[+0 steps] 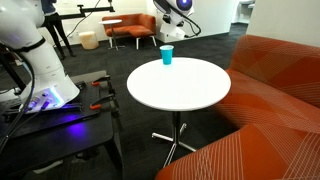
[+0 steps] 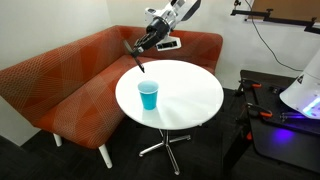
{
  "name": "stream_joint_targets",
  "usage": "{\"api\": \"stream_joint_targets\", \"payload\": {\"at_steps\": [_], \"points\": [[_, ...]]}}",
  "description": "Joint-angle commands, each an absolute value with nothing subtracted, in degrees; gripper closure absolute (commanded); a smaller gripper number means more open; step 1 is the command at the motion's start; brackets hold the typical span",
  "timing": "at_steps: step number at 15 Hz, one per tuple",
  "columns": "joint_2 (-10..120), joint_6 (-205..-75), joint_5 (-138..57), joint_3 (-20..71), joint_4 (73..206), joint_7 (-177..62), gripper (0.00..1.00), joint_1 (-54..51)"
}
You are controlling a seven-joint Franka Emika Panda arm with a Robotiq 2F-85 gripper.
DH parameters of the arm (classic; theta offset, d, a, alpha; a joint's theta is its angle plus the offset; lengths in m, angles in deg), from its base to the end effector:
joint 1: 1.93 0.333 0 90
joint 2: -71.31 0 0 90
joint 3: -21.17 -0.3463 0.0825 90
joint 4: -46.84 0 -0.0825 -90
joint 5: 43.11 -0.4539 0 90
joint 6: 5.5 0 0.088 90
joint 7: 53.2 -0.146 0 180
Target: Put the pen in the cup
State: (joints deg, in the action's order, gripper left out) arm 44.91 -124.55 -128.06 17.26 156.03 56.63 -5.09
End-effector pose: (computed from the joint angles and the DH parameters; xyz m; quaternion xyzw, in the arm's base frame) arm 0.7021 0.0919 0.2324 -0.7472 -0.3586 -0.3830 0.4079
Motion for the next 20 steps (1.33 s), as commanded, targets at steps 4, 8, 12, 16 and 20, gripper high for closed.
{"api": "stream_joint_targets", "payload": {"at_steps": [4, 8, 12, 16, 20], "points": [[42.98, -118.60, -120.61, 19.28, 154.08, 60.77, 0.97, -4.09], [41.19, -119.87, -120.03, 18.78, 152.97, 66.50, 0.97, -3.72], [39.60, -119.52, -119.56, 18.86, 151.98, 72.38, 0.97, -3.53], [39.69, -120.28, -120.32, 18.80, 153.13, 71.56, 0.90, -3.57], [38.66, -120.68, -121.42, 18.64, 152.11, 73.53, 0.97, -3.97]]}}
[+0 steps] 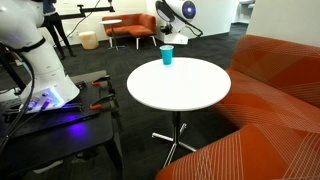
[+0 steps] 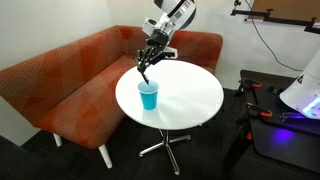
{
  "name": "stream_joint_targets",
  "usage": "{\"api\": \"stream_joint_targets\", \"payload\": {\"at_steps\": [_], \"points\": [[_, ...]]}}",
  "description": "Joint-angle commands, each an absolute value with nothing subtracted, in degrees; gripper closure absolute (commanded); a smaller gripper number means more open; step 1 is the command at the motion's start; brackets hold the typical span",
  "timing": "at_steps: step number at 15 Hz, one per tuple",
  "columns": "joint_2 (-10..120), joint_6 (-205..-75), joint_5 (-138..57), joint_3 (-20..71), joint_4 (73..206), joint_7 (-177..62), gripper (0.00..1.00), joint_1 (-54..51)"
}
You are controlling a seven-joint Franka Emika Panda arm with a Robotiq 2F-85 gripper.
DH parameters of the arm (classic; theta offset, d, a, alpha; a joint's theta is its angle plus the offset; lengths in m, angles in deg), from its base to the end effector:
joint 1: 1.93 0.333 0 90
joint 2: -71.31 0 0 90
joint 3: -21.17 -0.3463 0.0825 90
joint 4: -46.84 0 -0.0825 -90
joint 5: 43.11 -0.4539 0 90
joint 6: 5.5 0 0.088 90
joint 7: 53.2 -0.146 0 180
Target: Put the pen in the cup
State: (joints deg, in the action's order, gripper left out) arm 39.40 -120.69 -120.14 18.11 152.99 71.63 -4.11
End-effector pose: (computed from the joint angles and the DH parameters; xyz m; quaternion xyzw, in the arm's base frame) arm 0.6961 0.1016 0.1843 -0.6772 -0.5050 -0.3771 0.3798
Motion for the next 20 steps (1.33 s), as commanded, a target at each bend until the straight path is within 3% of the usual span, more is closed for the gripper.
{"api": "stream_joint_targets", "payload": {"at_steps": [1, 20], "points": [[38.36, -120.53, -121.54, 18.69, 151.95, 74.21, 0.97, -4.14], [29.94, -113.97, -120.10, 19.05, 144.70, 85.13, 0.97, -6.01]]}}
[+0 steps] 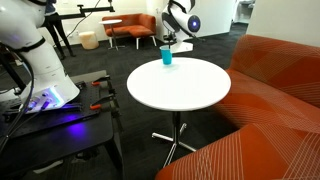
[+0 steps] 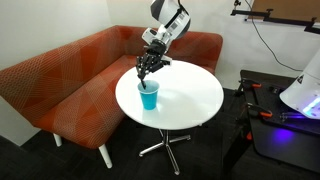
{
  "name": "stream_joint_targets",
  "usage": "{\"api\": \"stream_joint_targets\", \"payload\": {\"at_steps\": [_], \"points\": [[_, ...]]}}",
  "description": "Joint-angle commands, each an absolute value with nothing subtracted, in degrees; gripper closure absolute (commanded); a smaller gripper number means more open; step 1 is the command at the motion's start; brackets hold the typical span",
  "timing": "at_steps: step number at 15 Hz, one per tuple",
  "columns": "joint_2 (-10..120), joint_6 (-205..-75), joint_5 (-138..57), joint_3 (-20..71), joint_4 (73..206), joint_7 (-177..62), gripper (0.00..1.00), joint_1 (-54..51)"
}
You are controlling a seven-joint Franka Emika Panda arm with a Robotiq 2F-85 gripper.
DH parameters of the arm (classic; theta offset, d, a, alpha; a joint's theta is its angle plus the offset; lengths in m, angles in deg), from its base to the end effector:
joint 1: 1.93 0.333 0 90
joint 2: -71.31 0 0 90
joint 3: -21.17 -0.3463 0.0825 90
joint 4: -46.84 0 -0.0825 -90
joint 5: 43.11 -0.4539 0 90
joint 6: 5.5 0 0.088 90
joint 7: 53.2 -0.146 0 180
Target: Put the pen in the cup
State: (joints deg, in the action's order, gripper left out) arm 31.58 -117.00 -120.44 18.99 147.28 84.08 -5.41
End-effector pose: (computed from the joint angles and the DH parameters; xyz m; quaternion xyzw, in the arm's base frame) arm 0.7112 0.0836 0.1351 -0.6205 -0.5568 -0.4141 0.3654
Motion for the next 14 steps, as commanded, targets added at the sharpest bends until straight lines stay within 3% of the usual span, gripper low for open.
{"api": "stream_joint_targets", "payload": {"at_steps": [1, 3, 4, 12, 14], "points": [[29.64, -113.60, -120.13, 19.06, 144.36, 84.97, 0.97, -6.03], [29.28, -113.07, -120.02, 19.08, 144.02, 84.80, 0.83, -6.07], [29.28, -112.97, -119.99, 19.14, 144.05, 84.64, 0.64, -6.03], [31.05, -111.88, -120.52, 19.13, 146.06, 84.75, 0.06, -6.28], [32.40, -111.62, -120.92, 19.02, 147.34, 85.03, 0.00, -6.41]]}}
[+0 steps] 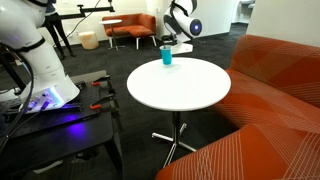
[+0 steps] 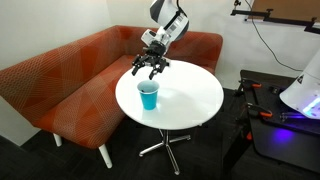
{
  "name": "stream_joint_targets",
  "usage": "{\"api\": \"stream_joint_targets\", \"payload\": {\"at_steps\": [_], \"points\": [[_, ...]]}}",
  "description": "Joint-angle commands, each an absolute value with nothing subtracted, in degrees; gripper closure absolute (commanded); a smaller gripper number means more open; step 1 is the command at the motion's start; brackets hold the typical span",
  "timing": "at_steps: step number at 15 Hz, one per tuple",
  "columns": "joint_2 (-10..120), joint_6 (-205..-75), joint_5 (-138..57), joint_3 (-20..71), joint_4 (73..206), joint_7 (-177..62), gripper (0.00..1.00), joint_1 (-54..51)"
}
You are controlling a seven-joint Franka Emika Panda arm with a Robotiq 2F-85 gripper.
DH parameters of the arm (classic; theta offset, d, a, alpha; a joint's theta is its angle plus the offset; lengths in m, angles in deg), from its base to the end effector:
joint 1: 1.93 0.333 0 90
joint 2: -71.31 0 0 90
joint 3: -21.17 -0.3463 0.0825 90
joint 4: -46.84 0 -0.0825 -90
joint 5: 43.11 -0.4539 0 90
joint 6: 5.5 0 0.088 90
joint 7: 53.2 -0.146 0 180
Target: Put the pen in the cup
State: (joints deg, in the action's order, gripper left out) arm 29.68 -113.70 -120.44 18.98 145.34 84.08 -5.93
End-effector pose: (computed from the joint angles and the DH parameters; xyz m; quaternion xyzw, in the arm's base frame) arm 0.7143 0.0843 0.1298 -0.6067 -0.5539 -0.4186 0.3872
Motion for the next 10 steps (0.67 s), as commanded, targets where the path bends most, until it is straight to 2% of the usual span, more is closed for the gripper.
{"api": "stream_joint_targets", "payload": {"at_steps": [1, 7, 10], "points": [[33.14, -110.97, -121.07, 18.95, 147.96, 84.84, 0.00, -6.49], [40.39, -111.65, -122.29, 19.19, 153.58, 82.72, 0.00, -5.20], [45.28, -116.37, -128.24, 19.28, 158.11, 82.15, 0.00, -4.31]]}}
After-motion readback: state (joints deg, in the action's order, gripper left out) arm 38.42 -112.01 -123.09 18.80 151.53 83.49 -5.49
